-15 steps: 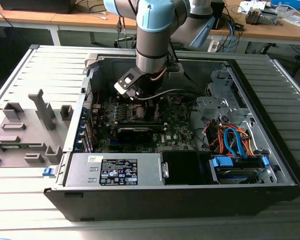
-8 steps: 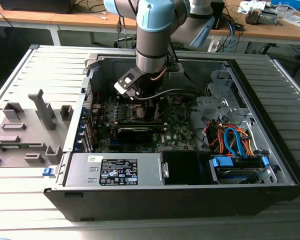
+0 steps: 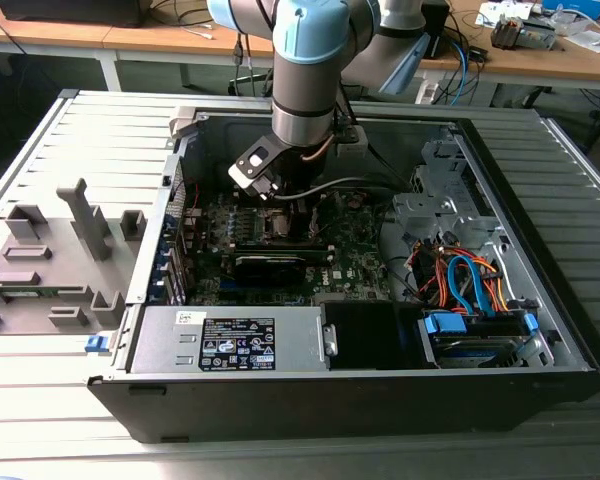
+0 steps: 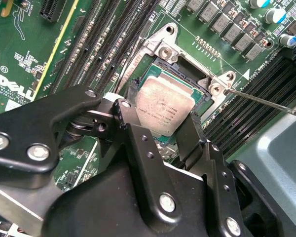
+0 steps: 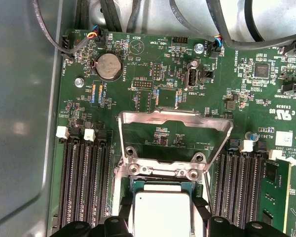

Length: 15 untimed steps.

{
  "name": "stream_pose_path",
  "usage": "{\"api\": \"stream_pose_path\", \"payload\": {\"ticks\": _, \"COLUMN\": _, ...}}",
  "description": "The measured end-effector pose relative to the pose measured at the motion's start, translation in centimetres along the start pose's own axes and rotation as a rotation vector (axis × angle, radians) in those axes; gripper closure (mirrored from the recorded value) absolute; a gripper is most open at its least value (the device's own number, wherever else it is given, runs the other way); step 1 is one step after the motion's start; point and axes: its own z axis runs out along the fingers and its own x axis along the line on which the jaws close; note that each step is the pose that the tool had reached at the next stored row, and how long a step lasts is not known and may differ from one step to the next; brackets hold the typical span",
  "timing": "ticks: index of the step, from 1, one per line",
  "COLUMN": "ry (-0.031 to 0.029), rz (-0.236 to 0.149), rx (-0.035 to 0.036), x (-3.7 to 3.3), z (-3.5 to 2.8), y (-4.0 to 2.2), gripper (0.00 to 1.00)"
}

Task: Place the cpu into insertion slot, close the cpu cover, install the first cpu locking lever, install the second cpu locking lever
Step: 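Place the cpu into insertion slot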

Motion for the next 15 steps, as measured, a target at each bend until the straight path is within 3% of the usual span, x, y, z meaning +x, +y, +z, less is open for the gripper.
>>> {"api": "stream_pose_path", "payload": {"ticks": 7, "ry": 0.0001, "rz": 0.0, "rx": -0.0001, "x": -0.02, "z": -0.04, "y": 0.0, "gripper": 0.45}}
{"api": "stream_pose_path", "payload": {"ticks": 11, "ry": 0.0012, "rz": 0.0, "rx": -0.0023, "x": -0.02, "z": -0.89, "y": -0.01, "gripper": 0.45}}
{"api": "stream_pose_path", "payload": {"ticks": 13, "ry": 0.0029, "rz": 0.001, "rx": -0.0027, "x": -0.02, "z": -0.95, "y": -0.04, "gripper": 0.45}}
{"api": "stream_pose_path", "payload": {"ticks": 15, "ry": 0.0046, "rz": 0.049, "rx": -0.0029, "x": -0.01, "z": -0.77, "y": -0.05, "gripper": 0.45}}
